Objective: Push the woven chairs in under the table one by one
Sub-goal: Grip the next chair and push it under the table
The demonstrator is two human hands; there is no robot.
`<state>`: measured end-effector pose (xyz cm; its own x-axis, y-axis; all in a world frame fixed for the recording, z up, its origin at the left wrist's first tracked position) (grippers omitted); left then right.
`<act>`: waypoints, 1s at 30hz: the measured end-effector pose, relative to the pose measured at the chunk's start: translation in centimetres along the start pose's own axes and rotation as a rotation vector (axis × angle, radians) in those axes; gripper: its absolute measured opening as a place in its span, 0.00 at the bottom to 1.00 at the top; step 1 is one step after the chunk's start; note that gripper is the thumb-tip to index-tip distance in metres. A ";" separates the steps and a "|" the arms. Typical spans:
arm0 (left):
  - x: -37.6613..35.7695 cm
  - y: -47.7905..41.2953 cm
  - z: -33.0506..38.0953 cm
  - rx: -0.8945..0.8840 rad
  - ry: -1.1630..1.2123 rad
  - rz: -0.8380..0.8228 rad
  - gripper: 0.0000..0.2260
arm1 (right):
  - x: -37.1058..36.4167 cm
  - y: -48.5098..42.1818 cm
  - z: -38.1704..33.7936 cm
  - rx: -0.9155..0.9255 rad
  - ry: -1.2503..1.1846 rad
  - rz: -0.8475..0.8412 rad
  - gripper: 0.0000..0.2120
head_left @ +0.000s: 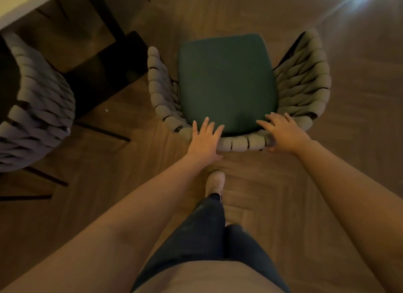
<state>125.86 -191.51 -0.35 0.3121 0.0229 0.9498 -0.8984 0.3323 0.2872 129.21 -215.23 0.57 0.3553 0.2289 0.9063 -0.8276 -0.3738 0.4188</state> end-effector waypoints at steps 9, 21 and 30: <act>-0.3 -3.5 0.8 -0.031 -0.024 -0.153 0.19 | -2.0 -2.6 7.5 0.312 0.155 -0.187 0.28; -0.4 -3.9 1.4 0.099 -0.161 -0.198 0.16 | -1.1 -4.3 8.5 0.595 0.100 -0.137 0.21; 0.1 -4.9 -0.4 0.257 -0.106 -0.174 0.16 | 2.0 -10.5 8.5 0.677 0.192 -0.164 0.19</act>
<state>130.46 -192.77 -1.69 0.4459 -0.1159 0.8876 -0.8873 0.0736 0.4553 142.31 -218.48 -1.50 0.3178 0.4600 0.8291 -0.2973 -0.7820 0.5478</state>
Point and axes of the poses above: each hand's wrist, its own y-axis away from the middle knuckle, its own x-axis out of the back of the hand, z = x × y, the point moved 3 cm from there along -y, towards the middle knuckle, and after that the axes turned 8 degrees about z, right-handed, at the moved point
